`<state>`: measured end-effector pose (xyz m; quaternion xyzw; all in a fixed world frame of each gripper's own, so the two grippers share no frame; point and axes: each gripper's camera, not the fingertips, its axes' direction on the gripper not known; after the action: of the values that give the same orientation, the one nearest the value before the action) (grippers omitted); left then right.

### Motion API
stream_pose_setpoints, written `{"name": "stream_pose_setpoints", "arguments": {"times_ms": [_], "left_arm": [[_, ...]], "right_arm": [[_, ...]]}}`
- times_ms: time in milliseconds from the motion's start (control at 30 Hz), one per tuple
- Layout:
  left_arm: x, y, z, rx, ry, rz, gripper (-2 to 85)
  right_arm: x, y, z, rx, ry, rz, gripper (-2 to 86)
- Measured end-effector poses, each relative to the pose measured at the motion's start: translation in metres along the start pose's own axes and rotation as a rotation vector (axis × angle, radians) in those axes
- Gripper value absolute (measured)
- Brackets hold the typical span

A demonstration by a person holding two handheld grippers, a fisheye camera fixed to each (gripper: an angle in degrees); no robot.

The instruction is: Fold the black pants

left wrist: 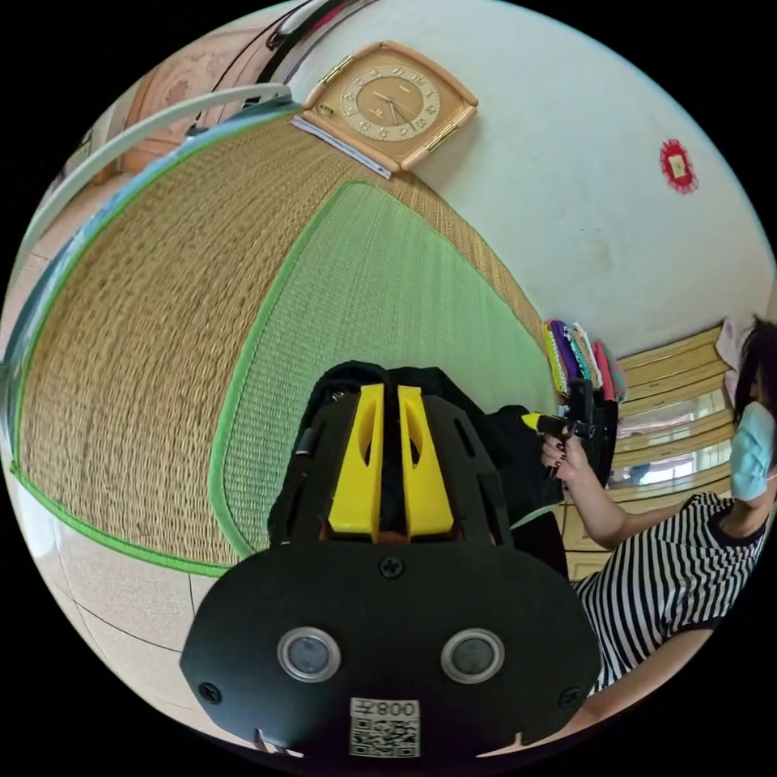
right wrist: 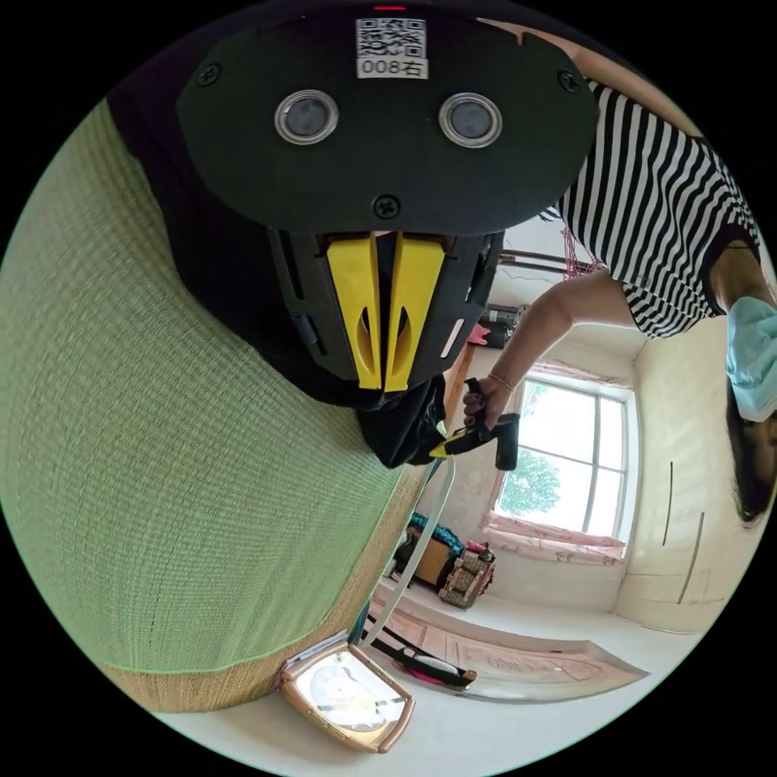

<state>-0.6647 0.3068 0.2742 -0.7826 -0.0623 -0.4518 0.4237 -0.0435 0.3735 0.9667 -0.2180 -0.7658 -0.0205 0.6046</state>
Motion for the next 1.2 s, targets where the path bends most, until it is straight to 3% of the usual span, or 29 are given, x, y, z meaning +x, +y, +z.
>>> {"name": "stream_pose_setpoints", "arguments": {"times_ms": [267,667,833,933,1100,1200], "left_arm": [[-0.005,0.008,-0.046,0.159,-0.009,-0.01,2.7],[-0.014,-0.016,-0.009,0.076,-0.144,-0.058,3.3],[0.01,-0.001,-0.016,0.199,-0.293,-0.04,2.8],[0.048,0.008,-0.009,0.252,-0.274,0.073,1.8],[0.122,0.007,0.077,0.044,-0.007,0.327,0.5],[0.163,-0.001,0.139,-0.086,-0.02,0.441,0.2]], "right_arm": [[-0.023,-0.042,-0.028,0.085,0.049,-0.049,0.2],[0.017,-0.117,0.035,-0.156,0.194,0.032,0.2],[0.014,-0.107,0.018,-0.035,0.194,0.041,0.1],[-0.008,-0.082,0.011,0.017,0.24,-0.008,0.1],[-0.053,-0.015,0.043,-0.001,0.441,-0.084,0.0],[-0.068,0.017,0.08,-0.036,0.621,-0.103,0.0]]}}
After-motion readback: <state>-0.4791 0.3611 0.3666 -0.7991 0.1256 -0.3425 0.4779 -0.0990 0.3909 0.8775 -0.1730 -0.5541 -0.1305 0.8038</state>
